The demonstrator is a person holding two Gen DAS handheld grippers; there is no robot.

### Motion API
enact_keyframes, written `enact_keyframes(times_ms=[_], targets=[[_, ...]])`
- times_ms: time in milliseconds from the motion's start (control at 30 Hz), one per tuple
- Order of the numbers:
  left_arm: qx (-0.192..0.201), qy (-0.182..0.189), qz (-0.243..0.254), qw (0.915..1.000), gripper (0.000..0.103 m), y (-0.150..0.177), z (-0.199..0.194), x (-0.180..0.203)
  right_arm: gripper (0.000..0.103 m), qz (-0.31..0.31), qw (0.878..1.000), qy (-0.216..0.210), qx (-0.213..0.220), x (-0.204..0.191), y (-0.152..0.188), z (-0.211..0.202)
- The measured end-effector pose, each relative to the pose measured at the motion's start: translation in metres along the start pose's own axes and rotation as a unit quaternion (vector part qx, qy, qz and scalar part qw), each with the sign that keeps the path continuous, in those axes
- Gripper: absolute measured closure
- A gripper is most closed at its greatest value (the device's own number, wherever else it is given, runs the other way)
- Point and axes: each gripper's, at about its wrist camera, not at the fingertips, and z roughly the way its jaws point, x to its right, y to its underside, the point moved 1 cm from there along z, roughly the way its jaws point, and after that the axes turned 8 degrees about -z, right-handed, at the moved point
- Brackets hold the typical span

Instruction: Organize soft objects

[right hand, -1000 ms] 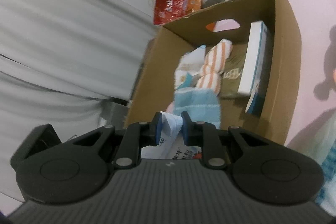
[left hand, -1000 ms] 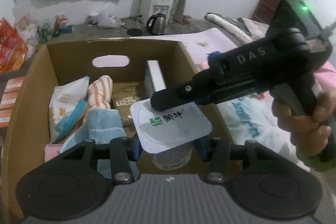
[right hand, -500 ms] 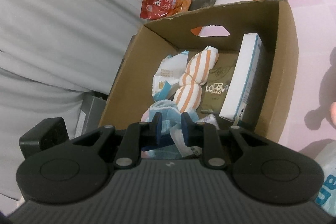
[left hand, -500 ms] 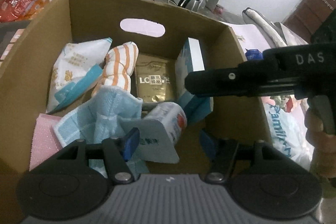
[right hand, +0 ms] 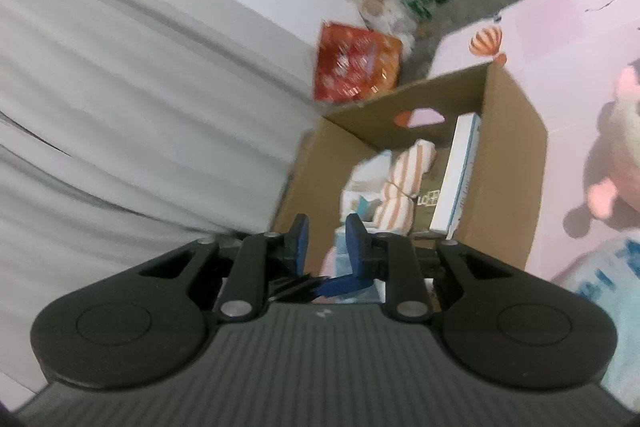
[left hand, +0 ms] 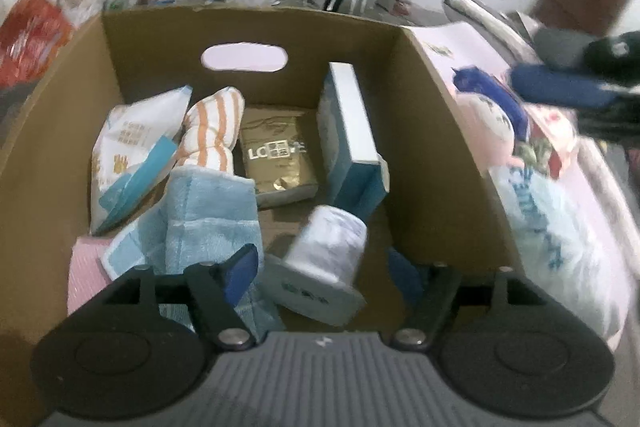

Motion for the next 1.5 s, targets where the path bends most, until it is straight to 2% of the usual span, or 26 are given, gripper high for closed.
enact_keyframes(times_ms=[133,267,333,433,567,733,1000,1167,1300,1367,1400,1433,1500], targets=[[0.005,-0.017,0.08,0.9966,0.024,0.01,-0.002,0.017,0.082,0.006,1.0,-0.013,0.025,0.005,0.022,-0.037],[0.005,-0.027,0.159,0.987,0.023,0.024,-0.003,0.03,0.081,0.015,0.998,-0.034,0.041,0.011,0.051,-0.059],[0.006,-0.038,0.186,0.9817,0.021,0.03,-0.001,0.034,0.081,0.023,0.997,-0.045,0.05,0.016,0.065,-0.068],[0.003,-0.05,0.202,0.9781,0.021,0.034,0.006,0.037,0.08,0.036,0.996,-0.052,0.063,0.023,0.086,-0.076],[-0.017,-0.062,0.202,0.9773,0.026,0.034,0.019,0.037,0.08,0.059,0.994,-0.057,0.078,0.032,0.111,-0.084],[-0.017,-0.062,0.188,0.9801,0.039,0.03,0.018,0.031,0.079,0.077,0.99,-0.059,0.102,0.04,0.133,-0.093],[-0.02,-0.061,0.182,0.9813,0.04,0.03,0.016,0.033,0.078,0.095,0.987,-0.055,0.116,0.054,0.15,-0.099],[-0.043,-0.017,0.111,0.9927,0.04,0.017,0.004,0.028,0.078,0.093,0.987,-0.054,0.123,0.052,0.156,-0.112],[-0.049,-0.007,0.055,0.9973,0.041,0.002,0.0,0.022,0.077,0.101,0.985,-0.057,0.125,0.057,0.16,-0.113],[-0.046,-0.015,0.049,0.9976,0.051,-0.003,0.002,0.022,0.077,0.104,0.985,-0.057,0.126,0.059,0.163,-0.113],[-0.04,-0.013,0.048,0.9979,0.077,-0.005,0.002,0.023,0.077,0.107,0.985,-0.057,0.127,0.06,0.164,-0.113],[-0.038,-0.015,0.043,0.9982,0.083,-0.008,0.001,0.023,0.077,0.109,0.984,-0.056,0.128,0.061,0.166,-0.115],[-0.039,-0.016,0.024,0.9989,0.082,-0.015,0.001,0.02,0.077,0.112,0.984,-0.054,0.131,0.064,0.169,-0.117]])
